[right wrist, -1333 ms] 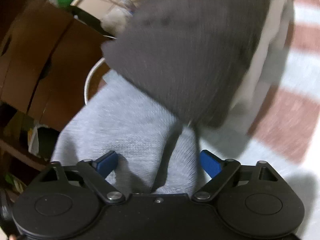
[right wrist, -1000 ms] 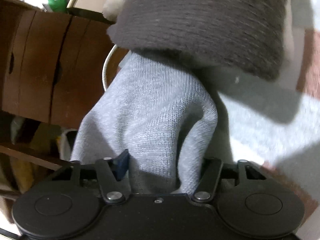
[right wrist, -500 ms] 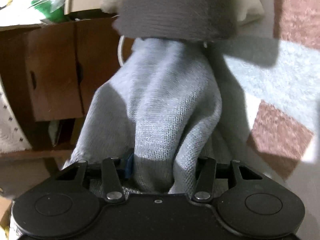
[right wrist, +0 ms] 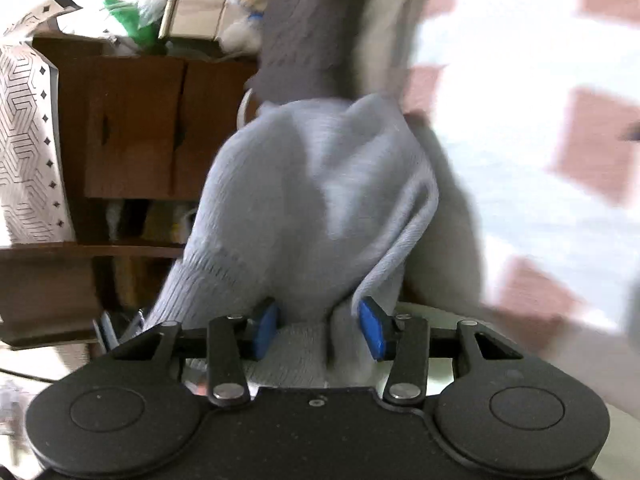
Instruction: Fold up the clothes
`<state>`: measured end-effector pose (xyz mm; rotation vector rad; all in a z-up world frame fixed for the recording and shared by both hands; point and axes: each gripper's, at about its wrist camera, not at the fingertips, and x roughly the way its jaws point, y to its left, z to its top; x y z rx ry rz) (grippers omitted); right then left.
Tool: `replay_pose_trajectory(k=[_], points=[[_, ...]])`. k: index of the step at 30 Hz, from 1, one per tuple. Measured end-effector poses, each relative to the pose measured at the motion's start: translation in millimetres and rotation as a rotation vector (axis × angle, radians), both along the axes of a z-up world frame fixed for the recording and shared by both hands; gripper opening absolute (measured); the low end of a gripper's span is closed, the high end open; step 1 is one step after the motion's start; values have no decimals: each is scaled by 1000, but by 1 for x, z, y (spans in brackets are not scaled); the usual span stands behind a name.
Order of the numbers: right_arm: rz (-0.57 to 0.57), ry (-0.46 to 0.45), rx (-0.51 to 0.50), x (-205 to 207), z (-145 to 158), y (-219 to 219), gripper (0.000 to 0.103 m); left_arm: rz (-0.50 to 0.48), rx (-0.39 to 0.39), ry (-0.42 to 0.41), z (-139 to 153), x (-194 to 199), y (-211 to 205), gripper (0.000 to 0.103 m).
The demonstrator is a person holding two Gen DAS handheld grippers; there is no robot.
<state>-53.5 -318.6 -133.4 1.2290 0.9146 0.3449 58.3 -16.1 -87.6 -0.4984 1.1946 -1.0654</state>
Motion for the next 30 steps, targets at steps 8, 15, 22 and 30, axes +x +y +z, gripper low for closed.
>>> replay_pose_trajectory(k=[8, 15, 22, 30], points=[[-147, -48, -77, -92, 5, -54, 6, -172, 95, -87, 30, -55, -75, 49], [-118, -223, -38, -87, 29, -40, 6, -239, 235, -286, 114, -88, -122, 49], [-286, -328, 19, -123, 80, -87, 6, -358, 384, -318, 194, -75, -229, 50], [-382, -147, -364, -200, 176, -170, 38, -368, 551, -1153, 270, -154, -264, 70]])
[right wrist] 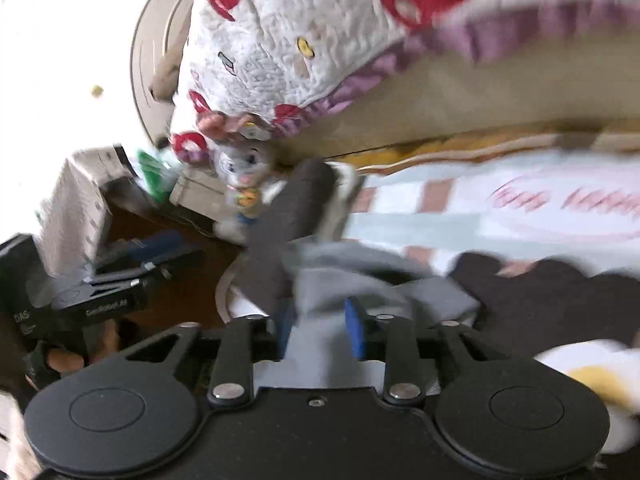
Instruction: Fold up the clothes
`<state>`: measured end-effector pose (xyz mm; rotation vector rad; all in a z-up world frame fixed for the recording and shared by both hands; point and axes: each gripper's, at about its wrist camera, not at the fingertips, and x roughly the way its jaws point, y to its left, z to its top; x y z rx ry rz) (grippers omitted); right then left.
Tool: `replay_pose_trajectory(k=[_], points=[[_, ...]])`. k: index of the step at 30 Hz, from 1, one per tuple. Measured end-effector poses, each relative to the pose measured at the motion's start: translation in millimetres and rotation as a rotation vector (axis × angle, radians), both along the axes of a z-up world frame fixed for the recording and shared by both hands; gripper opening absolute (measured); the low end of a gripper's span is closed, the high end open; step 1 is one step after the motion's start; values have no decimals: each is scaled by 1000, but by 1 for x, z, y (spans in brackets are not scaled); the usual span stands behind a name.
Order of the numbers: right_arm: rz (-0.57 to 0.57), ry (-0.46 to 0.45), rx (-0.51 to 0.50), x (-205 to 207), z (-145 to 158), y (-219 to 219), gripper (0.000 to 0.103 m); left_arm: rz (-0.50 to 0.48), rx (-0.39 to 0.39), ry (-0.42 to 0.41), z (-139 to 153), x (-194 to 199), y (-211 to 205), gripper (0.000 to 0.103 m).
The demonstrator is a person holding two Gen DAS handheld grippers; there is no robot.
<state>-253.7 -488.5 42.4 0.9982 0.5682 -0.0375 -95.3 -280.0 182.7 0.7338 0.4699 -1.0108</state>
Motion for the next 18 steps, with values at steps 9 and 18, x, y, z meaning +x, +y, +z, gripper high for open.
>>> replay_pose_trajectory(k=[9, 18], points=[[-31, 44, 148, -75, 125, -12, 54, 214, -90, -5, 16, -21, 60, 71], [-121, 27, -13, -47, 196, -31, 71, 261, -170, 27, -8, 44, 12, 84]])
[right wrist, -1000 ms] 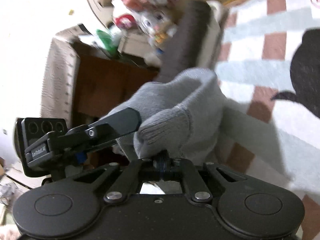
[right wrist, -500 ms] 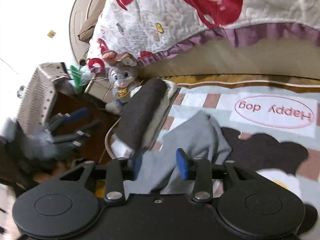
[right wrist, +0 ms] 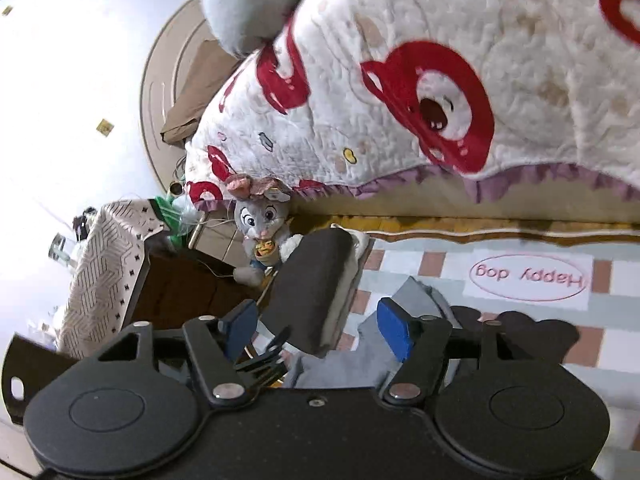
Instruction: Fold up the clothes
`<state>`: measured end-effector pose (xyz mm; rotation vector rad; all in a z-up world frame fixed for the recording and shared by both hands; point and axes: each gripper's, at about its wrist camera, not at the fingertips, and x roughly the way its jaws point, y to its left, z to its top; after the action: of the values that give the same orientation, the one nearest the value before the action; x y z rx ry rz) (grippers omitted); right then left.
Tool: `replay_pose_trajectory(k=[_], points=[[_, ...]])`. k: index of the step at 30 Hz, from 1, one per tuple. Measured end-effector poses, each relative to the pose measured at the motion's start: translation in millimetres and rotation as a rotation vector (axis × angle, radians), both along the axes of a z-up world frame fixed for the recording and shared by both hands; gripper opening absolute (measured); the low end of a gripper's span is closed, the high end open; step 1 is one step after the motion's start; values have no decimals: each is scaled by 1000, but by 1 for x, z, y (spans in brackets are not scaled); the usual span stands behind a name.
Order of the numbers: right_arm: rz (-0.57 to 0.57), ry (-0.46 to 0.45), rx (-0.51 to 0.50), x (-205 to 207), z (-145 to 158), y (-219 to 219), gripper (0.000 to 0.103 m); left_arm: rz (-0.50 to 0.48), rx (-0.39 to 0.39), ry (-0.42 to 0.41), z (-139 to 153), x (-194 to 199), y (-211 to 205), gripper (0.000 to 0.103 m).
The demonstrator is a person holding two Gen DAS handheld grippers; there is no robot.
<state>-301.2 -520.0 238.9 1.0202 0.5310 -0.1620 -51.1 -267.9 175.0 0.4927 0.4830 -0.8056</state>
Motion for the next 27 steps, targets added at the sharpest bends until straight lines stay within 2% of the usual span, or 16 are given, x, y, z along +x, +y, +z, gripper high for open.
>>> replay_pose_trajectory(k=[2, 4, 8, 11, 12, 14, 15, 16, 18, 21, 22, 25, 27], points=[[11, 14, 44, 20, -36, -4, 71, 18, -20, 86, -35, 18, -14, 84], [42, 66, 105, 50, -88, -8, 71, 43, 14, 122, -79, 33, -30, 84], [66, 118, 385, 96, -195, -19, 71, 134, 123, 132, -154, 57, -49, 82], [67, 149, 597, 121, -269, -22, 71, 166, 165, 180, -188, 69, -40, 81], [72, 169, 619, 129, -287, -21, 71, 175, 179, 175, -196, 71, -33, 81], [77, 220, 602, 142, -316, -16, 71, 221, 232, 85, -207, 71, -16, 63], [80, 224, 586, 145, -328, -14, 71, 248, 255, 29, -211, 71, -5, 50], [81, 226, 564, 149, -341, -12, 71, 272, 261, -27, -214, 70, 11, 50], [71, 218, 437, 150, -360, -5, 71, 315, 275, -117, -219, 68, 42, 50], [94, 307, 151, 148, -383, 16, 64, 360, 287, -98, -226, 67, 98, 53], [115, 312, 95, 148, -387, 21, 62, 378, 292, -96, -228, 66, 113, 53], [213, 276, -7, 147, -395, 31, 52, 451, 287, -64, -237, 61, 156, 54], [292, 238, -62, 153, -391, 38, 53, 503, 240, 21, -240, 60, 178, 54]])
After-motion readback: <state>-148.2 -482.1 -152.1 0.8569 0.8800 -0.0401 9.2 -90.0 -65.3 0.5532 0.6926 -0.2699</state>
